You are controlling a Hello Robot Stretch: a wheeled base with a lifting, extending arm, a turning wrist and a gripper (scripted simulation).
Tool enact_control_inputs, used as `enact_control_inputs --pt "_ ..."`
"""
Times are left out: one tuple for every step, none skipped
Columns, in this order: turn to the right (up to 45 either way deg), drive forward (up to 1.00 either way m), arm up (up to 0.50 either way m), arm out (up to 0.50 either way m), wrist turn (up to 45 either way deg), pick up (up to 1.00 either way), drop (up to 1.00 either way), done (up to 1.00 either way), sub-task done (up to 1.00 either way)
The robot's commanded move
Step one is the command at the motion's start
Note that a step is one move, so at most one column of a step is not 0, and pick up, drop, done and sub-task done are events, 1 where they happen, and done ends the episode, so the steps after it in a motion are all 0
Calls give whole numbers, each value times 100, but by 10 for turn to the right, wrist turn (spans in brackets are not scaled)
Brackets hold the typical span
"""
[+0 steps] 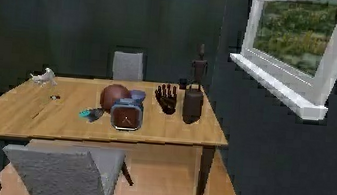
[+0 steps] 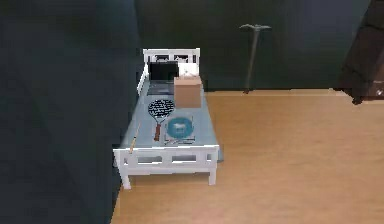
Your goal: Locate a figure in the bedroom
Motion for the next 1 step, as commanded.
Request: enact_control_inputs --pt "0 40 0 0 0 0 0 0 0"
